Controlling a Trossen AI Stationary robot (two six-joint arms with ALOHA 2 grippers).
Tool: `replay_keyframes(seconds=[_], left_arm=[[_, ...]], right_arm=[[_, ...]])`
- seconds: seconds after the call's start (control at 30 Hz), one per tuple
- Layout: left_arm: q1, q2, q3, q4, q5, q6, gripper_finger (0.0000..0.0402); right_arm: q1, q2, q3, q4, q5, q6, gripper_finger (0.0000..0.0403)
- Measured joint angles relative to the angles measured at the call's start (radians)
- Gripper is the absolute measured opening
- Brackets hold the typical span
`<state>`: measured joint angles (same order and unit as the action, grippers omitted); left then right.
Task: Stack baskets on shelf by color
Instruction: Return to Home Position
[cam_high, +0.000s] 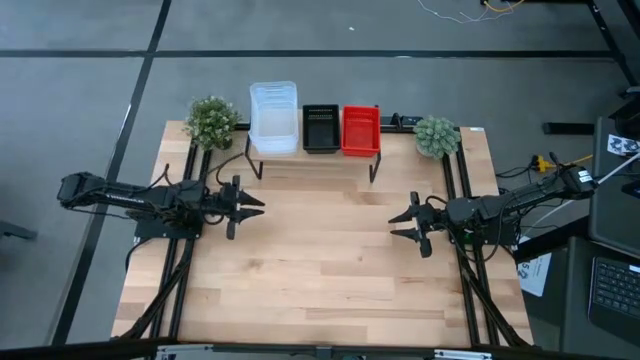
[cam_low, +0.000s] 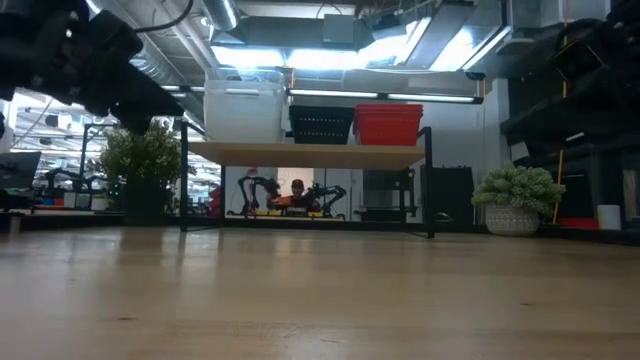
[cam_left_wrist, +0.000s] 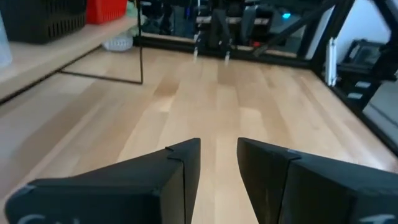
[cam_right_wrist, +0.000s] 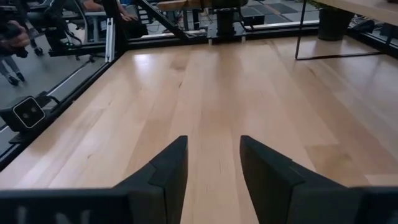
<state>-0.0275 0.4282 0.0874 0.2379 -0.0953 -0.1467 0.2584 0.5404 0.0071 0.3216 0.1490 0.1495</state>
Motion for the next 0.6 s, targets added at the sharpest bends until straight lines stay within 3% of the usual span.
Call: replay_keyframes(seconds=[0.13,0.27,0.6], left_arm=[[-0.044,0.001,-0.039,0.035,-0.090,0.002,0.0098],[-0.062,0.000,-0.078,0.136,-0.103,0.019,0.0098],[-0.063,0.002,-0.080,0.069,-0.155,0.054,0.0100]], right_arm=[[0.000,0.000,0.000,-0.003,-0.001,0.003,0.0145],[0.000,0.000,0.000,-0.003,-0.001,0.000,0.0145],[0.000,0.000,0.001,-0.003,-0.003,-0.001,0.0145]])
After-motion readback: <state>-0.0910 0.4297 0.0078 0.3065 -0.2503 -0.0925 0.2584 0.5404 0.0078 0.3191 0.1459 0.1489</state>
